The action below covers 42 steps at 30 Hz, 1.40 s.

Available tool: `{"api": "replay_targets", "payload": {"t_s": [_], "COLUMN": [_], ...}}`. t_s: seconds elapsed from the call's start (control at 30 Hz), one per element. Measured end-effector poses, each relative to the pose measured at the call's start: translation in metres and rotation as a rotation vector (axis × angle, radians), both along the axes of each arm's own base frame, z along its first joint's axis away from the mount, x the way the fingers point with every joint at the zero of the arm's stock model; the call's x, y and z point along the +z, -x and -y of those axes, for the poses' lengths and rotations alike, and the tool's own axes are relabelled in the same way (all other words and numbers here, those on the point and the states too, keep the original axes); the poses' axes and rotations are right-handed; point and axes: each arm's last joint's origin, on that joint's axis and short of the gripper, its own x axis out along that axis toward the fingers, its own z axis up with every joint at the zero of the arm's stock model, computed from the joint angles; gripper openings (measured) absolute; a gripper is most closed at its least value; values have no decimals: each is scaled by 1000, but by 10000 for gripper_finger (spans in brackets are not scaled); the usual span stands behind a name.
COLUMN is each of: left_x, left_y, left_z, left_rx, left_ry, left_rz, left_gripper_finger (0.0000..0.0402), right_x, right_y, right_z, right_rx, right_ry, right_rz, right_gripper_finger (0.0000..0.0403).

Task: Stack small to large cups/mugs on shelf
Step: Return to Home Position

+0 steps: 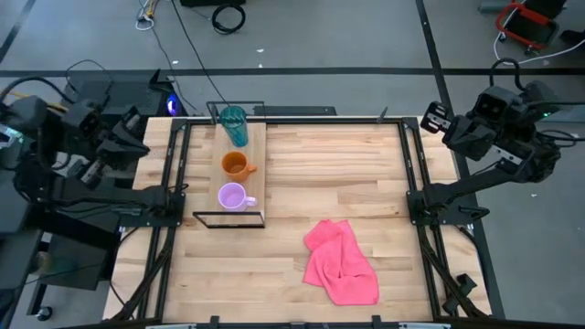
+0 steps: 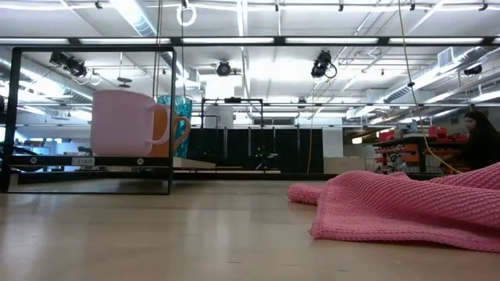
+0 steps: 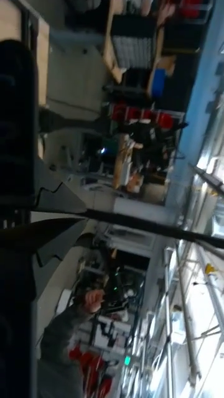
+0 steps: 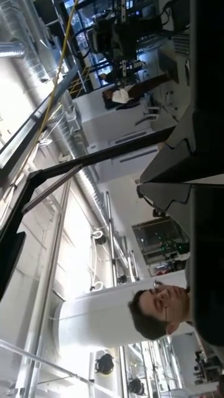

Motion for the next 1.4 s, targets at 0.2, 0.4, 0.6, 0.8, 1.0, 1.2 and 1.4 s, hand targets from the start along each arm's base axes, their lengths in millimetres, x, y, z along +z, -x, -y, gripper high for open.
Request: {"api": "replay_targets", "payload": {"t_s": [0.2,0.4,0.6,0.8,1.0,1.2,1.4], "left_x": [-1,-17,-44,-65,-92,-118,-138], "left_y": [22,35,45,60,69,73,69], "left_z": [2,2,2,4,6,5,5], "left_rx": [67,126,139,130,129,152,140], "left_ry": [-28,-8,63,81,102,135,153], "left_rz": [48,58,92,179,206,252,287], "left_gripper_finger": [35,26,23,32,35,27,23], "right_x": [2,2,-12,-47,-90,-127,-149], "right_y": [17,47,52,48,48,43,43], "right_z": [1,3,4,5,5,5,5], "right_rx": [-9,-21,-35,-63,-20,17,30], "right_ry": [11,27,21,-38,-112,-177,-195], "right_rz": [43,96,70,59,188,262,311], "right_gripper_finger": [13,13,13,13,13,13,13]}}
